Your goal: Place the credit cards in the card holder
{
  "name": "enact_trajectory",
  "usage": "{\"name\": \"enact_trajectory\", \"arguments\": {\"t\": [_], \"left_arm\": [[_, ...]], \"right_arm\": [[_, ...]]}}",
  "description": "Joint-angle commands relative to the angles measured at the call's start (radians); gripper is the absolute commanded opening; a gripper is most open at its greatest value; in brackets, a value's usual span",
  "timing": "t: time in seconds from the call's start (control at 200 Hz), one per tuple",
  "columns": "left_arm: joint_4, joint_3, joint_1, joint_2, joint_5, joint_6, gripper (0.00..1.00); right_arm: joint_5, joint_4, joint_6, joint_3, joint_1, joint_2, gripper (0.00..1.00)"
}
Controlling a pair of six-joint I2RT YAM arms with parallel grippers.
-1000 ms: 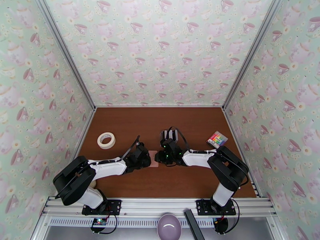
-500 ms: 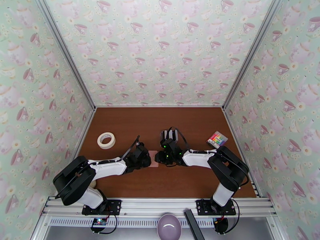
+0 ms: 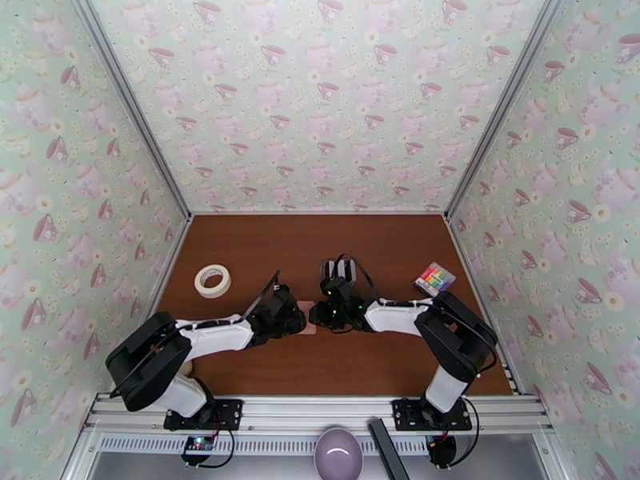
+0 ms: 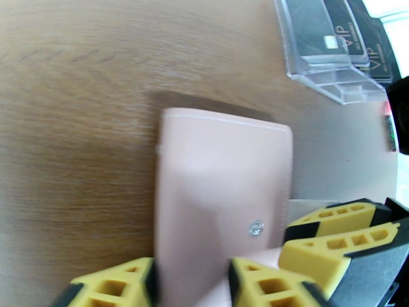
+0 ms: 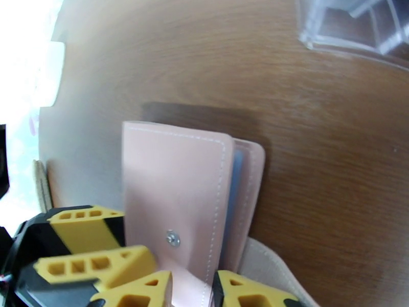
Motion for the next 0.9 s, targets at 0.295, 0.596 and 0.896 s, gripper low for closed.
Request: {"name": "enact_trajectory", "arguments": {"t": [0.295, 0.596, 0.896], "left_arm": [[-0.076, -0.01, 0.004, -0.105, -0.006, 0.001, 0.55], [-0.061, -0.055, -0.003, -0.116, 0.009, -0.002, 0.41], [-0.015, -0.1, -0.006, -0.111, -0.006, 0.003, 0.43]], "right_arm": [[-0.023, 0.022, 0.043, 0.014, -0.003, -0.044, 0.29], [0.019, -0.012, 0.037, 0.012, -0.016, -0.025, 0.34], [0.024, -0.024, 0.041, 0.036, -0.041, 0.012, 0.42]]}}
